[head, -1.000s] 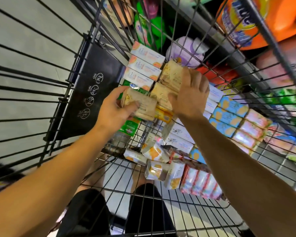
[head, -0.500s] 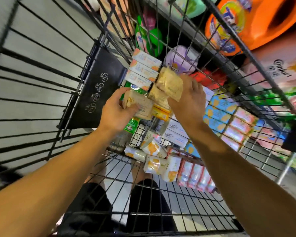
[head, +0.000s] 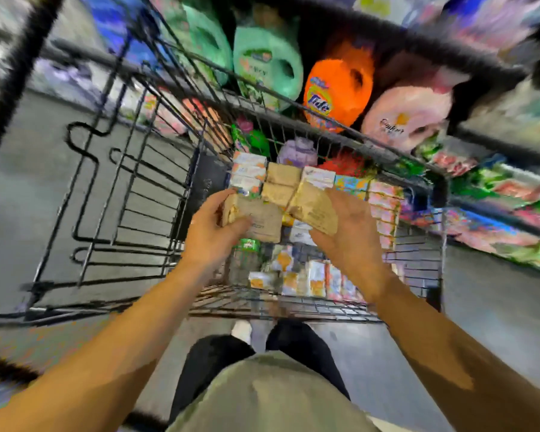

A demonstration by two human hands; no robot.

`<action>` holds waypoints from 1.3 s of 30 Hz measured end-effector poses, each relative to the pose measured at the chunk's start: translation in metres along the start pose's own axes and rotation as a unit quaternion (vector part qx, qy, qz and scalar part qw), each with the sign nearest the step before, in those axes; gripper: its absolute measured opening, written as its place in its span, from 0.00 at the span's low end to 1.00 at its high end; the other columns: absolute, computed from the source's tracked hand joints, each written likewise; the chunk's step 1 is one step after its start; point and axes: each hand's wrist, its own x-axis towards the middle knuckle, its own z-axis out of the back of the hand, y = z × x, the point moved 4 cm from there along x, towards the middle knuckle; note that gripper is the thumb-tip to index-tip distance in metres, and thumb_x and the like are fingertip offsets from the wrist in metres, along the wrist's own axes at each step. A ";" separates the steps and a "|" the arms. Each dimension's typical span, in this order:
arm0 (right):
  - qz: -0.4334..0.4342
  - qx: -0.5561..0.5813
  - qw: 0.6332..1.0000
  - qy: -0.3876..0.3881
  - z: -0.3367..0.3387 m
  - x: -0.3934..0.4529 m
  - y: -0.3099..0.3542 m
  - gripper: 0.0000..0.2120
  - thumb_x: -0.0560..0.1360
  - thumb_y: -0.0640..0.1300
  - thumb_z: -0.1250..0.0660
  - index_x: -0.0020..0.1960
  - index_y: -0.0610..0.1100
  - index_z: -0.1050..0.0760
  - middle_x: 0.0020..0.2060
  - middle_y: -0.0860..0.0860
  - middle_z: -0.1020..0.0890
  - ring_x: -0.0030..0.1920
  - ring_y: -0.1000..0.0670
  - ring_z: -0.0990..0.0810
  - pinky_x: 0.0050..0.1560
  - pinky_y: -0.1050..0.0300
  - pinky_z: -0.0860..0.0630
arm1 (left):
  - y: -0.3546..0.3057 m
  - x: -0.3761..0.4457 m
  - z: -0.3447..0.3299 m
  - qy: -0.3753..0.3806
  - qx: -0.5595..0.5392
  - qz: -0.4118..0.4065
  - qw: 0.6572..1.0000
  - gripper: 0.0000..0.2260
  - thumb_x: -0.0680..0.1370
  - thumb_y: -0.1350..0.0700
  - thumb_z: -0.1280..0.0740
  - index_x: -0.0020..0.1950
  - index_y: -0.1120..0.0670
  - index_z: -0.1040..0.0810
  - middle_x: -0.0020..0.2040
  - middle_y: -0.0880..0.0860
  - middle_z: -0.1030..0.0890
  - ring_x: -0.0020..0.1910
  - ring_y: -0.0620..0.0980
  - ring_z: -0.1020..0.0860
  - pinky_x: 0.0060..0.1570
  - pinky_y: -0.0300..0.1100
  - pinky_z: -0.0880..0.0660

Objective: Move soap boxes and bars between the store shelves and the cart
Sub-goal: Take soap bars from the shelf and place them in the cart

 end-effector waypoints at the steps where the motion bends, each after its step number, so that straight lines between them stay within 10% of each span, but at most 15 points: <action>1: -0.006 0.001 1.000 -0.012 0.011 -0.015 0.006 0.34 0.69 0.44 0.23 0.71 0.41 0.30 0.64 0.41 0.24 0.62 0.36 0.27 0.61 0.44 0.29 | -0.008 -0.015 0.003 0.007 -0.009 -0.013 1.000 0.21 0.68 0.55 0.26 0.60 0.43 0.23 0.50 0.48 0.17 0.53 0.55 0.18 0.53 0.60 0.21; 20: -0.013 -0.033 0.969 -0.243 0.200 -0.225 0.051 0.36 0.67 0.47 0.22 0.72 0.46 0.32 0.63 0.48 0.24 0.63 0.44 0.30 0.59 0.49 0.30 | -0.103 -0.243 -0.017 0.186 -0.146 -0.166 0.957 0.19 0.77 0.69 0.34 0.66 0.55 0.27 0.49 0.55 0.15 0.50 0.59 0.17 0.36 0.41 0.20; 24: -0.016 -0.039 0.956 -0.289 0.244 -0.249 0.027 0.36 0.66 0.46 0.21 0.71 0.44 0.30 0.61 0.46 0.23 0.60 0.44 0.30 0.57 0.49 0.30 | -0.127 -0.265 -0.064 0.202 -0.137 -0.196 0.950 0.19 0.77 0.70 0.35 0.65 0.54 0.26 0.48 0.55 0.15 0.51 0.59 0.17 0.47 0.52 0.20; 39: -0.037 -0.030 0.925 -0.377 0.448 -0.338 -0.170 0.36 0.68 0.46 0.22 0.73 0.46 0.32 0.63 0.51 0.24 0.62 0.47 0.29 0.57 0.56 0.32 | -0.199 -0.367 -0.351 0.253 -0.144 -0.279 0.915 0.18 0.77 0.68 0.34 0.64 0.53 0.25 0.53 0.57 0.16 0.51 0.57 0.17 0.41 0.47 0.20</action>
